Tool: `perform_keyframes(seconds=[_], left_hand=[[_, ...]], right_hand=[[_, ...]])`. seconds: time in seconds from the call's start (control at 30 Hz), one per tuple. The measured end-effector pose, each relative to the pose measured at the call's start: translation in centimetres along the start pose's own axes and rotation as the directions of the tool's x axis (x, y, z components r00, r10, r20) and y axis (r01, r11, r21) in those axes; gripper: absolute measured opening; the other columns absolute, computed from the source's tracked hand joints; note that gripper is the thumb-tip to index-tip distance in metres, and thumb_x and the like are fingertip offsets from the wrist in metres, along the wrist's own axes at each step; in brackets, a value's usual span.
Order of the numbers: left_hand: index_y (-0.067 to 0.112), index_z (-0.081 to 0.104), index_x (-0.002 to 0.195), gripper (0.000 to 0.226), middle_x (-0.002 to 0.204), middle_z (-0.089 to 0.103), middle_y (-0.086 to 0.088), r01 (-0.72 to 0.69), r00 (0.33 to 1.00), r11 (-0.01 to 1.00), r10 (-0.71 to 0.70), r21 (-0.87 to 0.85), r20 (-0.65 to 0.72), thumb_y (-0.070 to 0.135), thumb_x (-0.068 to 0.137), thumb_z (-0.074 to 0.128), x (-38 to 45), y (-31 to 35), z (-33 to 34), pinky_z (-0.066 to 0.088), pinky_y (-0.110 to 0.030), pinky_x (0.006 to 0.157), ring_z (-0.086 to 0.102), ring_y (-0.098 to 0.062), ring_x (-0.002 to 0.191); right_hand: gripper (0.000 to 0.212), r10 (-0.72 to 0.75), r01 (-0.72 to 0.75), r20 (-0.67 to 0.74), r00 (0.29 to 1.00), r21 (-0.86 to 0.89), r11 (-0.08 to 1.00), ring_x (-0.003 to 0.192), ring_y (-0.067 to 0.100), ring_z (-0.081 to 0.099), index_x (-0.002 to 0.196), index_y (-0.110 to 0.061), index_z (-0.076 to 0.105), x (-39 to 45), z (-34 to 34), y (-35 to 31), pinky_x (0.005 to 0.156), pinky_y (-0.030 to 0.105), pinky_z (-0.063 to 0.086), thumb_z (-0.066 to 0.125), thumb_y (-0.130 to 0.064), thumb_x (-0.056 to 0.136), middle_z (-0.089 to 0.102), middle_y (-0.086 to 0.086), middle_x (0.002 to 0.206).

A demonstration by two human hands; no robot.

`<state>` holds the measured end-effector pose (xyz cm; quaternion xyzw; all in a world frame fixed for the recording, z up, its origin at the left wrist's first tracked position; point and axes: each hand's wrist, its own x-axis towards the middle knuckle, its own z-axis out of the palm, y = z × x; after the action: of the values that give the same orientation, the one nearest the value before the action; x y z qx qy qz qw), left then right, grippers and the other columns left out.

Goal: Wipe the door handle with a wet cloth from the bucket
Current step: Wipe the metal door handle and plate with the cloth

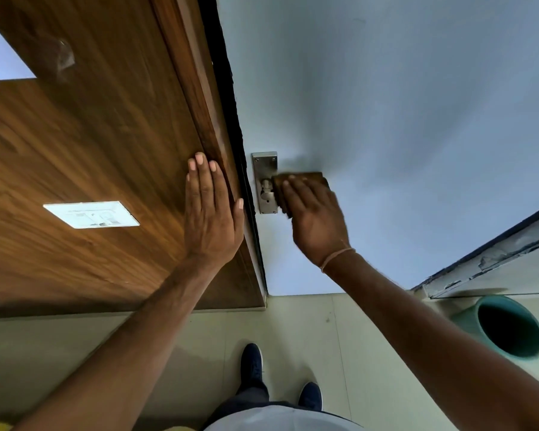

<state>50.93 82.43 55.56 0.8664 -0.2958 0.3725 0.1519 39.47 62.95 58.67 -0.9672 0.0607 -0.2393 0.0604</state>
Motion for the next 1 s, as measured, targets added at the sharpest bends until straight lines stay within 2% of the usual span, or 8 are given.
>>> perform_keyframes(seconds=[0.07, 0.13, 0.23, 0.3, 0.43, 0.63, 0.8, 1.0], left_hand=[[0.001, 0.001, 0.174, 0.078, 0.181, 0.015, -0.03, -0.007, 1.0, 1.0, 0.007, 0.006, 0.007, 0.037, 0.118, 0.041, 0.0, -0.2, -0.1, 0.012, -0.049, 0.142, -0.004, -0.034, 0.173], [0.001, 0.001, 0.174, 0.077, 0.181, 0.014, -0.03, -0.015, 1.0, 1.0, 0.015, 0.011, 0.014, 0.037, 0.119, 0.04, 0.0, -0.3, -0.2, 0.015, -0.051, 0.142, -0.005, -0.033, 0.173], [0.001, 0.0, 0.174, 0.078, 0.183, 0.008, -0.027, -0.016, 0.999, 1.0, 0.016, 0.004, 0.028, 0.037, 0.118, 0.041, -0.1, -0.4, -0.2, 0.014, -0.051, 0.142, -0.005, -0.034, 0.173], [0.001, -0.001, 0.174, 0.078, 0.184, -0.003, -0.022, -0.019, 0.999, 1.0, 0.019, 0.006, 0.033, 0.037, 0.119, 0.04, -0.1, -0.5, -0.1, 0.012, -0.05, 0.142, -0.006, -0.034, 0.173], [0.001, -0.003, 0.174, 0.077, 0.184, -0.015, -0.017, -0.024, 0.999, 1.0, 0.024, 0.011, 0.04, 0.039, 0.119, 0.036, -0.1, -0.7, 0.0, 0.011, -0.049, 0.142, -0.007, -0.034, 0.174], [0.001, -0.003, 0.174, 0.078, 0.184, -0.017, -0.016, -0.017, 0.999, 1.0, 0.017, 0.012, 0.044, 0.04, 0.119, 0.036, -0.2, -0.8, 0.2, 0.012, -0.05, 0.142, -0.007, -0.034, 0.174], [0.002, -0.004, 0.174, 0.079, 0.183, -0.017, -0.016, -0.016, 0.999, 1.0, 0.016, 0.001, 0.035, 0.039, 0.119, 0.039, -0.2, -0.6, 0.3, 0.013, -0.051, 0.142, -0.008, -0.033, 0.173], [0.0, -0.001, 0.174, 0.081, 0.182, -0.007, -0.022, -0.015, 1.0, 1.0, 0.014, 0.02, 0.028, 0.037, 0.118, 0.044, -0.1, -0.6, 0.5, 0.013, -0.051, 0.142, -0.008, -0.034, 0.173]], right_hand=[[0.08, -0.02, 0.034, 0.178, 0.984, -0.073, 0.997, 0.151, 0.037, 0.043, 0.16, -0.005, 0.042, -0.1, 0.8, -0.2, 0.122, 0.05, 0.035, 0.066, -0.041, 0.092, 0.048, 0.016, 0.162], [0.081, 0.003, 0.004, 0.161, 0.987, -0.047, 0.999, 0.147, 0.036, 0.047, 0.156, -0.006, 0.048, 0.2, 1.0, -0.3, 0.122, 0.052, 0.036, 0.052, -0.061, 0.097, 0.053, 0.016, 0.158], [0.05, 0.018, -0.017, 0.065, 0.998, -0.015, 1.0, 0.127, 0.035, 0.061, 0.136, -0.012, 0.065, 1.9, 0.7, -0.4, 0.107, 0.048, 0.044, 0.048, -0.044, 0.101, 0.07, 0.01, 0.137], [0.04, 0.007, -0.002, 0.114, 0.993, -0.046, 0.999, 0.116, 0.035, 0.064, 0.128, -0.015, 0.066, 3.2, 0.4, -0.7, 0.1, 0.046, 0.045, 0.054, -0.035, 0.096, 0.075, 0.007, 0.124], [0.039, -0.043, 0.068, 0.229, 0.972, -0.1, 0.993, 0.112, 0.034, 0.064, 0.132, -0.015, 0.062, 3.9, 0.5, 0.6, 0.099, 0.046, 0.044, 0.052, -0.035, 0.1, 0.073, 0.006, 0.121], [0.031, -0.04, 0.075, 0.197, 0.98, -0.174, 0.982, 0.104, 0.037, 0.063, 0.123, -0.013, 0.063, 3.7, 0.9, 1.2, 0.095, 0.048, 0.044, 0.051, -0.032, 0.102, 0.071, 0.01, 0.115], [0.033, -0.062, 0.074, 0.173, 0.983, -0.059, 0.996, 0.105, 0.037, 0.064, 0.126, -0.017, 0.063, 3.9, 1.4, 1.5, 0.096, 0.048, 0.047, 0.052, -0.039, 0.104, 0.07, 0.008, 0.116], [0.034, 0.043, -0.029, 0.094, 0.995, -0.15, 0.988, 0.103, 0.038, 0.063, 0.123, -0.019, 0.063, 2.9, 2.3, 1.8, 0.091, 0.049, 0.046, 0.049, -0.043, 0.103, 0.07, 0.005, 0.113]])
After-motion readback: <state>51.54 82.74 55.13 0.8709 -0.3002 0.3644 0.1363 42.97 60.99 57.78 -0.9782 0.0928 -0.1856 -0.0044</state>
